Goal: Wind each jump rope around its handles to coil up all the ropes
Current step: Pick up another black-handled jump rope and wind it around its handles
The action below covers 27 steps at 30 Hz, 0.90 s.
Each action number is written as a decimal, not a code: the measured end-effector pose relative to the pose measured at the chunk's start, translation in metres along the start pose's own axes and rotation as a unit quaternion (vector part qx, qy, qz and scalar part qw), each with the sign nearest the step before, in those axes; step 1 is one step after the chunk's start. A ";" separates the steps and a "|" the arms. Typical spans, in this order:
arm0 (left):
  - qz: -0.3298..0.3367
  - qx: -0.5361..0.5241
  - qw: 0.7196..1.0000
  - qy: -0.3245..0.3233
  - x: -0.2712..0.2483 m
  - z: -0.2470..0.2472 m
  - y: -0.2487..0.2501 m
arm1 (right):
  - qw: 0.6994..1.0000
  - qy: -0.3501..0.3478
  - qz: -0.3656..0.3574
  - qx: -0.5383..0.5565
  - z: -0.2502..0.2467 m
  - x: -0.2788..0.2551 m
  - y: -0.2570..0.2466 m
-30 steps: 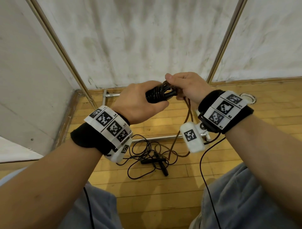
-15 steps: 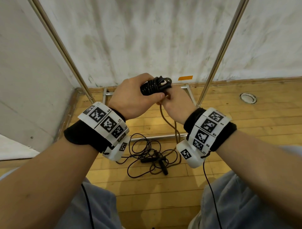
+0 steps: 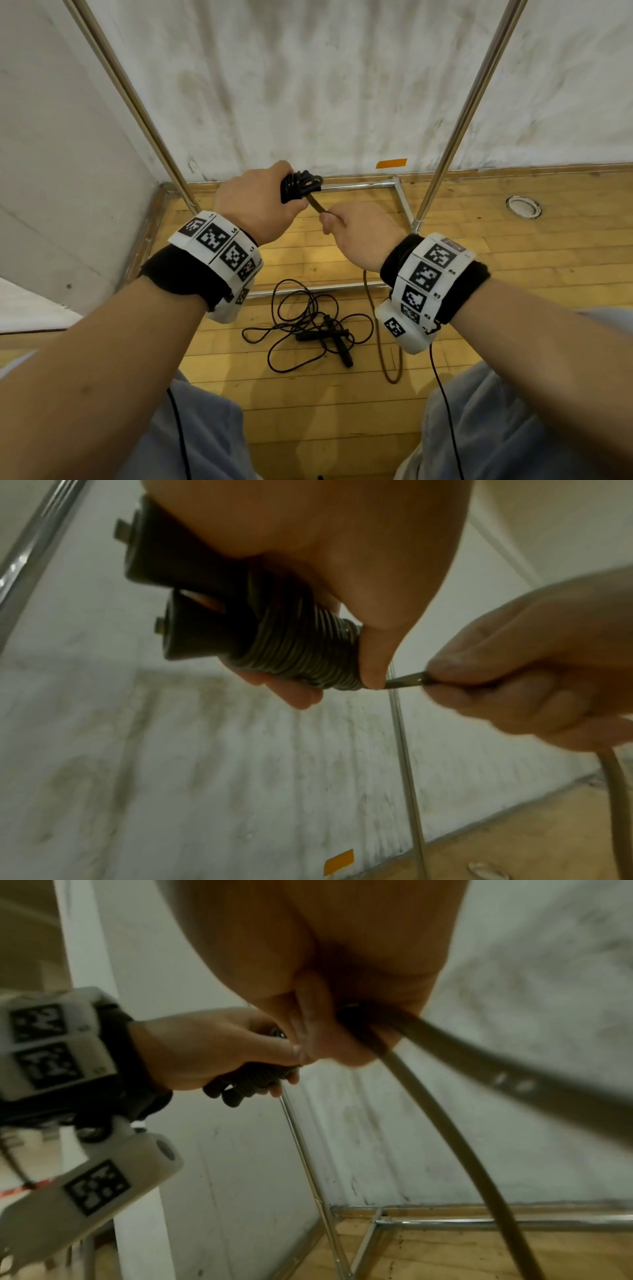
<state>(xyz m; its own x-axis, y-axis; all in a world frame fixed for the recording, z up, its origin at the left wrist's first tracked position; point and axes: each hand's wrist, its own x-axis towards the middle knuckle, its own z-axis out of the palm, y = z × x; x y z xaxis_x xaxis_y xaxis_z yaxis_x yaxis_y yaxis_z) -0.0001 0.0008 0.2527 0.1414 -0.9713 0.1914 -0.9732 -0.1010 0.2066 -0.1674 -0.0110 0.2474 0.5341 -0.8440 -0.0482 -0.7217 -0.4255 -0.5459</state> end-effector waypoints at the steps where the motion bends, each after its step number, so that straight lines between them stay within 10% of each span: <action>1: -0.003 0.015 1.000 -0.005 0.001 0.001 -0.001 | 1.000 0.002 -0.008 -0.029 0.000 -0.001 0.000; 9: 0.044 0.030 0.990 -0.130 -0.004 0.012 0.011 | 0.981 0.036 -0.098 -0.163 -0.011 -0.003 0.007; 19: 0.115 -0.084 0.986 -0.083 -0.017 -0.003 0.030 | 0.986 0.086 -0.097 0.102 -0.038 -0.001 0.010; 27: 0.074 -0.283 0.955 -0.055 -0.024 -0.014 0.034 | 0.910 0.083 -0.044 0.405 -0.049 0.005 0.017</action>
<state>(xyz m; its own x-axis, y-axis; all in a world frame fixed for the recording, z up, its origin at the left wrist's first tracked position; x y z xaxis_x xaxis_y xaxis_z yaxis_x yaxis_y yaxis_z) -0.0342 0.0241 0.2684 -0.0408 -0.9858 0.1631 -0.7224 0.1419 0.6768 -0.1983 -0.0378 0.2787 0.4513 -0.8849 0.1151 -0.0835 -0.1702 -0.9819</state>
